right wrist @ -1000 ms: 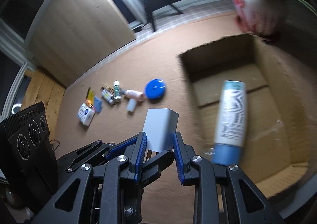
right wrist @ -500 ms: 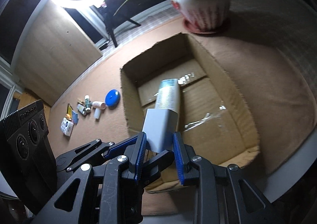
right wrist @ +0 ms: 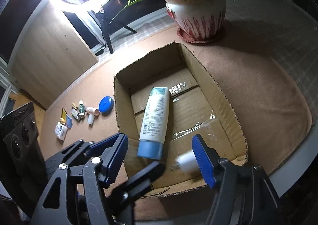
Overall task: Organize objects
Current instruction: 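Carry the charger in the right tool and release it into the box, then grasp the patterned lighter with the left tool while the right tool grasps the pink bottle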
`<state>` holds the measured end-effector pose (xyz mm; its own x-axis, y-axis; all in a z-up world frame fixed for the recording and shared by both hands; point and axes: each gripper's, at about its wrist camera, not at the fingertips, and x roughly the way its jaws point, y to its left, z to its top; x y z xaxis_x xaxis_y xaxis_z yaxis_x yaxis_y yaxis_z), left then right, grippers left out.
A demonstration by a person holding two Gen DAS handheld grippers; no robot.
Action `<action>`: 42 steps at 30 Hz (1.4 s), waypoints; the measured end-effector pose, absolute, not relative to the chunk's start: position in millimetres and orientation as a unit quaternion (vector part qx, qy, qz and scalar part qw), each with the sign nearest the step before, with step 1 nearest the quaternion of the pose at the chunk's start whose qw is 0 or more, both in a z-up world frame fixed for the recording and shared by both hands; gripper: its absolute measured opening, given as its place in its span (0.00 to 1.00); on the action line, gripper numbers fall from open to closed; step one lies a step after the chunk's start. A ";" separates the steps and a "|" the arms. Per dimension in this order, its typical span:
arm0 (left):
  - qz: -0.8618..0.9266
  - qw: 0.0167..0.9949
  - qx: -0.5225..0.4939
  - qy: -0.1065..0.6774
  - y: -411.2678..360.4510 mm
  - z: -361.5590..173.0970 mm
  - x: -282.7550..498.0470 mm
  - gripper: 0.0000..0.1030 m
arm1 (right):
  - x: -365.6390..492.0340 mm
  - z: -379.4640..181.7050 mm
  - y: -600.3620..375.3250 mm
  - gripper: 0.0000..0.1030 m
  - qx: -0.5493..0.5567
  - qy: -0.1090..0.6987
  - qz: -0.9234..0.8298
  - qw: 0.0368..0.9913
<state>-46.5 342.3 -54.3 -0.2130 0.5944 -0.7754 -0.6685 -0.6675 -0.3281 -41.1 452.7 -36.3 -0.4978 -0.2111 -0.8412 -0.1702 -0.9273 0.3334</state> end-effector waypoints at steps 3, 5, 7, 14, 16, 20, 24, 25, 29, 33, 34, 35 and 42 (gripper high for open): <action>0.784 0.396 -0.477 0.033 329.5 -52.3 -49.9 0.74 | -43.5 -34.2 450.3 0.62 0.496 -0.183 -0.849 0.008; 0.788 0.389 -0.477 0.026 318.1 -50.5 -53.0 0.74 | -46.2 -31.6 445.9 0.62 0.491 -0.172 -0.854 0.005; 0.792 0.380 -0.478 0.018 305.2 -48.5 -57.8 0.74 | -50.5 -28.7 439.6 0.62 0.484 -0.160 -0.860 0.007; 0.808 0.330 -0.488 -0.010 251.6 -48.1 -82.0 0.74 | -69.3 -19.2 408.3 0.62 0.466 -0.127 -0.874 0.041; 0.812 0.313 -0.491 -0.021 231.3 -48.6 -92.0 0.74 | -77.2 -18.2 398.0 0.62 0.467 -0.123 -0.874 0.057; 0.827 0.273 -0.491 -0.029 191.1 -51.6 -114.7 0.74 | -100.8 -23.0 371.3 0.62 0.480 -0.114 -0.865 0.092; 0.828 0.233 -0.508 -0.052 147.5 -64.2 -146.5 0.73 | -123.4 -33.2 346.8 0.62 0.505 -0.128 -0.844 0.130; 0.827 0.224 -0.512 -0.059 137.8 -67.3 -153.3 0.73 | -129.4 -35.9 339.1 0.62 0.510 -0.127 -0.840 0.136; 0.825 0.185 -0.528 -0.082 103.9 -82.3 -183.1 0.73 | -145.6 -47.8 313.1 0.61 0.526 -0.124 -0.826 0.159; 0.830 0.154 -0.530 -0.080 78.8 -90.1 -210.6 0.72 | -160.7 -61.0 286.9 0.60 0.541 -0.114 -0.814 0.178; 0.830 0.149 -0.531 -0.081 74.7 -92.7 -216.3 0.71 | -165.3 -64.7 280.5 0.57 0.545 -0.111 -0.811 0.182; 0.830 0.143 -0.533 -0.082 69.8 -95.2 -224.0 0.71 | -168.7 -67.9 276.4 0.56 0.548 -0.109 -0.809 0.184; 0.823 0.117 -0.548 -0.090 58.3 -113.4 -255.5 0.67 | -202.5 -90.1 249.8 0.48 0.571 -0.092 -0.795 0.184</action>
<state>-255.5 58.3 -113.4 -0.3714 0.2902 -0.8819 -0.0935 -0.9567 -0.2755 -202.5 249.8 -90.1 -0.2795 -0.3969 -0.8743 0.1872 -0.9156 0.3558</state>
